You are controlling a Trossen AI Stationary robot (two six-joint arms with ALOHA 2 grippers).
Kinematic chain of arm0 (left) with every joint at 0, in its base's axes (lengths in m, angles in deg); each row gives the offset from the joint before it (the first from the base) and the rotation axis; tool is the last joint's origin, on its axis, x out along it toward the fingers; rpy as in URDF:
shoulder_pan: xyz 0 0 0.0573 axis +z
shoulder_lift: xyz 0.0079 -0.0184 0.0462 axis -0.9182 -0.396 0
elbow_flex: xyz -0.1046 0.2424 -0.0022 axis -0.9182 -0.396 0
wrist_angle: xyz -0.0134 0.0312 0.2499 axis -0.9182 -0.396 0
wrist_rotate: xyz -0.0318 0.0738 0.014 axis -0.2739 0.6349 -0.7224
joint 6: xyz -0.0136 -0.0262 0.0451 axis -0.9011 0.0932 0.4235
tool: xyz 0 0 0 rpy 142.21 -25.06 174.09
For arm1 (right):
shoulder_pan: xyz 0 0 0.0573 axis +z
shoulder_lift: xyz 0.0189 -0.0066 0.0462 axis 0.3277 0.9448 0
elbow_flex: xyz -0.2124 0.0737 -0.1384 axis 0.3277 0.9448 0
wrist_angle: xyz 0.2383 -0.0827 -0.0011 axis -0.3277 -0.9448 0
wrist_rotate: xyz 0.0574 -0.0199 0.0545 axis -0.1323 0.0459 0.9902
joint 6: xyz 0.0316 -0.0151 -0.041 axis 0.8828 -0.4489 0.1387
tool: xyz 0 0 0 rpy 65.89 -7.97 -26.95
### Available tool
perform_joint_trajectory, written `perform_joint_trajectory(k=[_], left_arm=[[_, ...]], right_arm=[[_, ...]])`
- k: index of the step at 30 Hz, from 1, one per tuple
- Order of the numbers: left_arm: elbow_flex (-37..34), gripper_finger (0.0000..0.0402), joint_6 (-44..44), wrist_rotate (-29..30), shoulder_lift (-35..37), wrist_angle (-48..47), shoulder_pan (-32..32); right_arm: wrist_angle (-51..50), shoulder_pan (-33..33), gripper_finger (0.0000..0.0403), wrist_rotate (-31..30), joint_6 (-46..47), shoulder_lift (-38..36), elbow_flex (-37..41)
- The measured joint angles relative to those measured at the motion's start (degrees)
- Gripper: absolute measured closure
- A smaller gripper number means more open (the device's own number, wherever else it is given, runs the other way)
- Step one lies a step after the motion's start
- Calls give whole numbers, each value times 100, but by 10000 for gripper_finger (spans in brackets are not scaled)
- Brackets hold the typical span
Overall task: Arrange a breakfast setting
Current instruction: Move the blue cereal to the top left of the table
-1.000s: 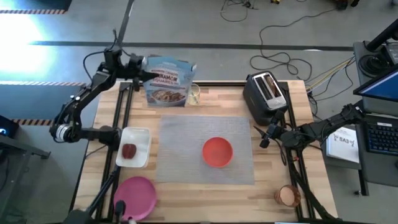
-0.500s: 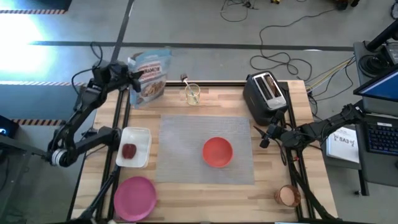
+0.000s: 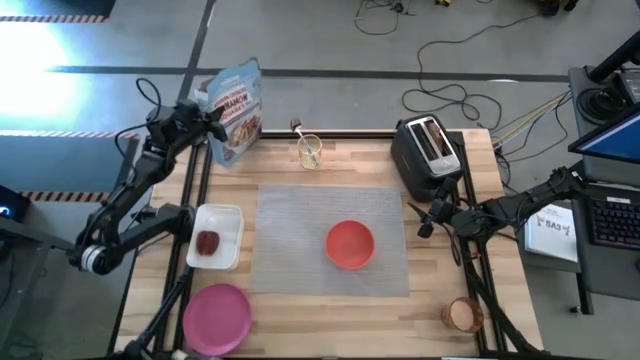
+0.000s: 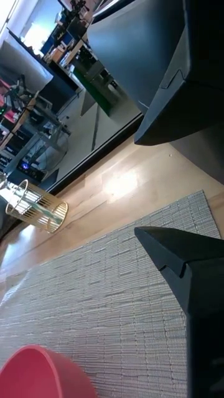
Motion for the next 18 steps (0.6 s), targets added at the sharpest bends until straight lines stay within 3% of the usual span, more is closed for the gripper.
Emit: perform_joint_trajectory(k=[18], left_arm=[[572,401,-1134,1238,-881,82,-505]], right_arm=[[0,0,188,0,1,1,-1]])
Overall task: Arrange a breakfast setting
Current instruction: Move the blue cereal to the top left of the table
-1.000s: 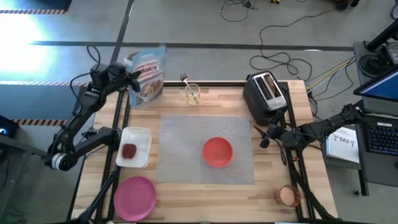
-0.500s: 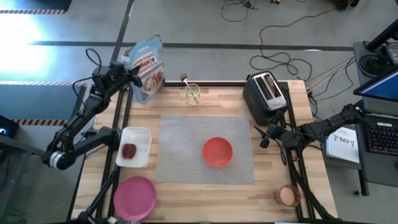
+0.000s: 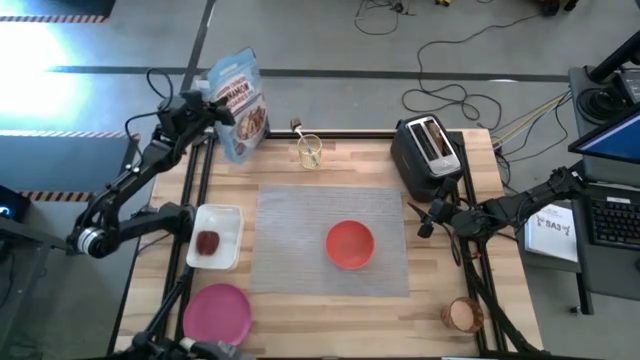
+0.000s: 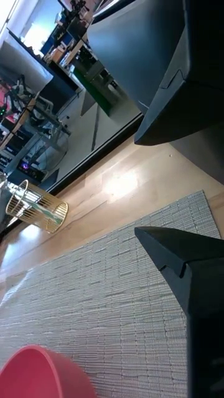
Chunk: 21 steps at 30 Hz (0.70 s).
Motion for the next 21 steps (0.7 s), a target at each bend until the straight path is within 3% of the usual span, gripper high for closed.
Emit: perform_joint_trajectory(k=[10,21], left_arm=[[-93,401,-284,840,-322,130,-407],[-874,401,-547,1965,285,169,-918]], right_arm=[[0,0,188,0,1,2,0],[0,0,188,0,0,2,0]])
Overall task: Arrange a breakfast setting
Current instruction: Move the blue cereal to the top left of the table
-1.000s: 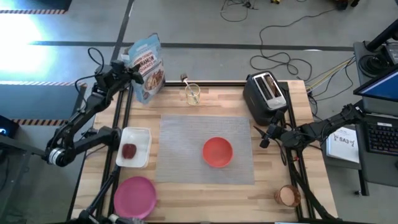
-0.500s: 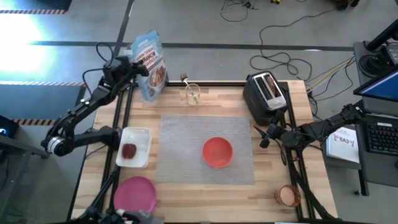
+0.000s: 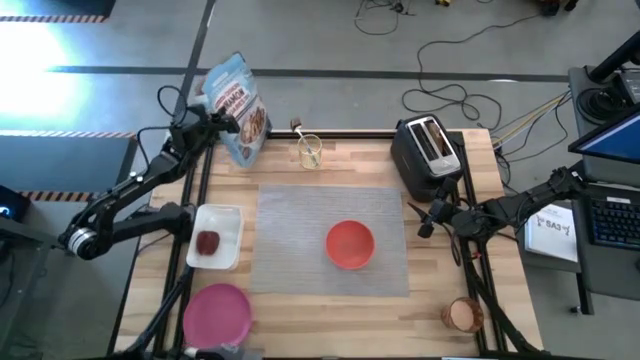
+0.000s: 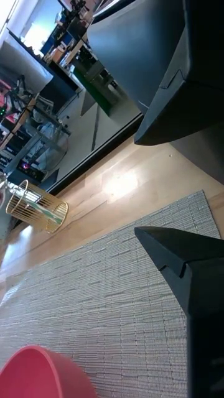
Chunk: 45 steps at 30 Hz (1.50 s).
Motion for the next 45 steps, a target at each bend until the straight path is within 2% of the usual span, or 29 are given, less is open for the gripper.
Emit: perform_joint_trajectory(k=[10,17,27,32,40,45], left_arm=[[-494,401,-10,618,563,-101,-590],[-848,401,-12,1473,1012,-256,-1298],[-866,401,-47,2939,1435,-1067,-2271],[-863,401,-463,3576,1674,-1718,-2647],[-841,401,-1335,4278,1953,-2837,-3156],[-844,401,-1494,4490,2123,-3214,-3397]], right_arm=[[0,1,188,0,1,0,1],[0,0,188,0,1,0,1],[0,1,188,0,-1,0,-1],[-1,-1,188,0,0,0,1],[-1,0,188,0,0,0,1],[0,-1,188,0,1,0,-1]])
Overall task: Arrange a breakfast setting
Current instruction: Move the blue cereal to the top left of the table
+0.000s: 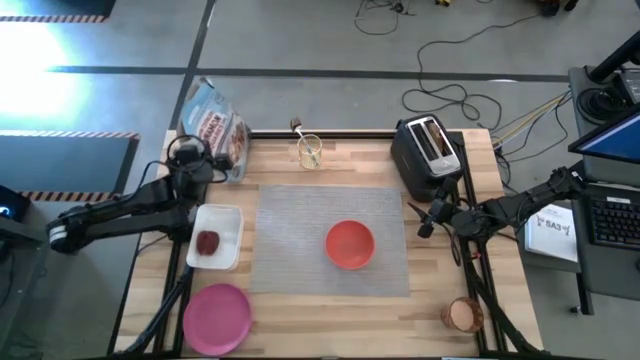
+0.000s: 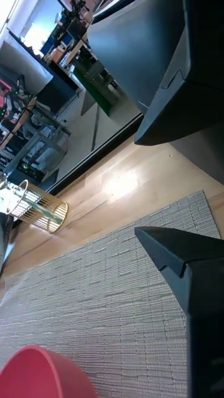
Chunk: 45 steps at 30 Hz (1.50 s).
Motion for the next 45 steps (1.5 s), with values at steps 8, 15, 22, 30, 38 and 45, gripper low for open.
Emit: perform_joint_trajectory(k=[8,15,22,30,38,45], left_arm=[[593,401,99,-163,265,-1131,-213],[1356,401,-902,-338,14,-3006,-214],[1158,401,-1327,-359,-35,-3142,-218],[917,401,-1294,-392,-35,-2722,-218],[988,401,-1038,-527,30,-2617,-216],[1008,364,-968,-571,56,-2723,-210]], right_arm=[[-2,2,188,0,-2,2,2],[0,2,188,0,-1,2,0],[-2,2,188,0,-1,2,0],[0,0,188,0,0,2,0],[0,1,188,0,0,2,2],[0,0,188,0,0,2,1]])
